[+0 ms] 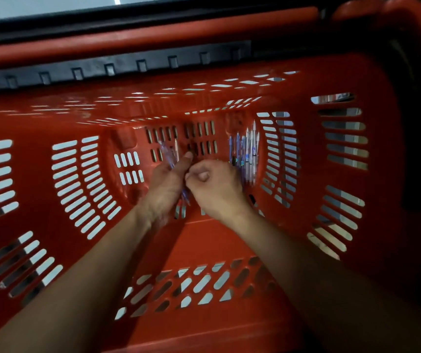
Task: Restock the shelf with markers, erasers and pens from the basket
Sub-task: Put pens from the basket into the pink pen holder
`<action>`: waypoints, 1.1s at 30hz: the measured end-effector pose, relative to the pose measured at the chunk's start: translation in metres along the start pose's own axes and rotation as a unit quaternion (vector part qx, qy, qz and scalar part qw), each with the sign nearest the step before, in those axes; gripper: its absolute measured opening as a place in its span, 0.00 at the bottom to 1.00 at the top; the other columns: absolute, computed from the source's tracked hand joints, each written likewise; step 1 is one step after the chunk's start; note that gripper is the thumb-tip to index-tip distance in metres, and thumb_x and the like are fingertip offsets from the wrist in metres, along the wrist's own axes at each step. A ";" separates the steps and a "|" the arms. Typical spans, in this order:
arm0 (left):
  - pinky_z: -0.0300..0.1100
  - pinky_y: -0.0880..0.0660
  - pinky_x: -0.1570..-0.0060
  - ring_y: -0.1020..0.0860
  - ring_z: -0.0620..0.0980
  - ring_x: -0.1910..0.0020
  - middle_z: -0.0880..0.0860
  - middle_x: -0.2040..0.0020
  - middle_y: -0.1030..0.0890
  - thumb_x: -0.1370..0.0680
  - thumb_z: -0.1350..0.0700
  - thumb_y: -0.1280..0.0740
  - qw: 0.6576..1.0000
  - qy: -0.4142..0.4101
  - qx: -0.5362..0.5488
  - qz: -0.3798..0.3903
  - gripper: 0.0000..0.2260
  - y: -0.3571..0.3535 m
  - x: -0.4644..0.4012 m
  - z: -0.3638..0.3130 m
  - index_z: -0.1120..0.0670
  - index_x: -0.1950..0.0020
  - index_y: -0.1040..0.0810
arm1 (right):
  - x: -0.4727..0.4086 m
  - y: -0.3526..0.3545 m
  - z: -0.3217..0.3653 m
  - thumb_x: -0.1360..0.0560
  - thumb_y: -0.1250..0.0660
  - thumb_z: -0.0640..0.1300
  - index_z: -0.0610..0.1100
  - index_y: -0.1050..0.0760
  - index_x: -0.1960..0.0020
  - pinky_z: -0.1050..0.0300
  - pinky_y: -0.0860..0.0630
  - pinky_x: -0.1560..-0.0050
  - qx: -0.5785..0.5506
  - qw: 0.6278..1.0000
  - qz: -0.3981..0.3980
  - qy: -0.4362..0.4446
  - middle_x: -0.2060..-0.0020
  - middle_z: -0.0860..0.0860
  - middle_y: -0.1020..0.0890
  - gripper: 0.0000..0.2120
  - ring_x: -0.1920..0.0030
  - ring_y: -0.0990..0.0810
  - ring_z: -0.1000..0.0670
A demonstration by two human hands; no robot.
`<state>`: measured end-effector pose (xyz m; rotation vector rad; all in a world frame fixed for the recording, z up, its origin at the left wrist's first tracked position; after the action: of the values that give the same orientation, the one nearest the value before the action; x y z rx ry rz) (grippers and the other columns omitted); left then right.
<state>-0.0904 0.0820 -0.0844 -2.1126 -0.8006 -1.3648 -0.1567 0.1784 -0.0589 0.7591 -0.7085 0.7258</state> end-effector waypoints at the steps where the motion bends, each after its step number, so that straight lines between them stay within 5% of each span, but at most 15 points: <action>1: 0.50 0.22 0.61 0.20 0.59 0.64 0.64 0.60 0.19 0.16 0.48 0.33 1.000 -0.006 -0.014 -0.014 0.15 0.000 -0.002 0.000 0.61 0.51 0.21 | -0.002 0.002 -0.004 0.25 0.31 0.47 0.54 0.19 0.62 0.63 0.21 0.66 -0.008 1.000 -0.019 -0.016 0.68 0.60 0.16 0.08 0.67 0.18 0.61; 4: 0.46 0.33 0.68 0.29 0.53 0.74 0.57 0.68 0.28 0.15 0.47 0.34 0.999 -0.022 -0.024 -0.026 0.18 0.000 -0.004 0.002 0.64 0.48 0.24 | -0.013 0.011 -0.019 0.21 0.32 0.45 0.51 0.18 0.57 0.62 0.22 0.66 0.047 0.992 -0.103 -0.060 0.63 0.55 0.15 0.07 0.63 0.17 0.55; 6: 0.44 0.32 0.68 0.25 0.57 0.67 0.60 0.62 0.22 0.15 0.45 0.34 1.000 -0.013 -0.015 -0.020 0.24 0.004 -0.005 0.003 0.69 0.37 0.25 | -0.021 0.016 -0.031 0.20 0.32 0.44 0.49 0.18 0.55 0.69 0.30 0.75 0.081 0.982 -0.136 -0.100 0.63 0.54 0.17 0.06 0.67 0.20 0.56; 8: 0.37 0.31 0.72 0.23 0.49 0.72 0.51 0.68 0.20 0.16 0.43 0.34 1.000 0.008 -0.018 -0.006 0.26 0.006 -0.003 0.005 0.67 0.34 0.24 | -0.028 0.020 -0.041 0.19 0.32 0.45 0.46 0.18 0.52 0.67 0.28 0.75 0.118 0.972 -0.149 -0.134 0.62 0.52 0.17 0.05 0.67 0.20 0.55; 11: 0.36 0.34 0.77 0.31 0.41 0.79 0.42 0.76 0.30 0.19 0.38 0.32 0.999 0.030 -0.027 0.013 0.21 0.008 -0.002 0.006 0.56 0.53 0.17 | -0.036 0.021 -0.047 0.19 0.32 0.50 0.46 0.17 0.51 0.53 0.17 0.63 0.195 0.956 -0.157 -0.153 0.59 0.48 0.15 0.10 0.61 0.16 0.48; 14: 0.36 0.33 0.76 0.30 0.46 0.76 0.45 0.75 0.31 0.20 0.33 0.34 0.999 0.018 -0.046 0.007 0.26 0.007 0.002 0.004 0.48 0.71 0.25 | -0.043 0.016 -0.046 0.19 0.32 0.53 0.46 0.16 0.47 0.50 0.16 0.56 0.257 0.940 -0.157 -0.161 0.54 0.48 0.15 0.11 0.55 0.15 0.47; 18: 0.42 0.27 0.70 0.27 0.54 0.70 0.58 0.70 0.29 0.19 0.32 0.37 0.996 -0.031 -0.084 0.006 0.27 0.010 0.005 0.003 0.52 0.67 0.29 | -0.046 0.010 -0.040 0.18 0.33 0.53 0.47 0.16 0.44 0.53 0.18 0.55 0.332 0.911 -0.178 -0.166 0.49 0.47 0.15 0.12 0.49 0.16 0.47; 23: 0.49 0.26 0.59 0.24 0.56 0.63 0.57 0.64 0.23 0.17 0.41 0.34 0.997 -0.041 -0.067 -0.014 0.20 0.005 0.006 -0.002 0.59 0.52 0.20 | -0.033 0.008 -0.037 0.20 0.30 0.54 0.49 0.21 0.62 0.63 0.28 0.72 0.172 0.973 -0.119 -0.104 0.66 0.52 0.18 0.15 0.67 0.18 0.53; 25: 0.45 0.28 0.61 0.23 0.55 0.62 0.57 0.62 0.20 0.18 0.45 0.30 0.998 -0.032 -0.050 -0.011 0.16 0.005 0.006 -0.004 0.60 0.48 0.18 | -0.024 0.008 -0.031 0.22 0.28 0.54 0.53 0.22 0.63 0.68 0.29 0.72 0.095 0.988 -0.102 -0.069 0.69 0.59 0.20 0.12 0.69 0.19 0.61; 28: 0.37 0.30 0.70 0.24 0.45 0.72 0.46 0.70 0.21 0.18 0.48 0.29 0.999 -0.018 -0.034 0.020 0.13 0.006 0.007 -0.007 0.58 0.46 0.19 | -0.012 0.004 -0.017 0.23 0.27 0.53 0.53 0.18 0.57 0.75 0.33 0.73 0.034 0.997 -0.068 -0.021 0.72 0.64 0.22 0.06 0.68 0.22 0.70; 33: 0.44 0.19 0.56 0.16 0.53 0.60 0.58 0.58 0.15 0.21 0.48 0.26 0.999 -0.013 -0.032 0.028 0.11 0.004 0.011 -0.013 0.56 0.53 0.17 | 0.005 -0.001 -0.002 0.24 0.28 0.51 0.51 0.20 0.62 0.66 0.31 0.73 -0.002 1.000 0.016 0.026 0.71 0.60 0.18 0.09 0.73 0.21 0.60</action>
<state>-0.0923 0.0724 -0.0693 -2.1898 -0.7102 -1.3522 -0.1526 0.1816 -0.0561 0.7232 -0.6769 0.7705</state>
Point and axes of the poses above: each hand's wrist, its own x-axis away from the middle knuckle, its own y-axis out of the back of the hand, z = x × y, the point moved 1 cm from there along -x, towards the middle knuckle
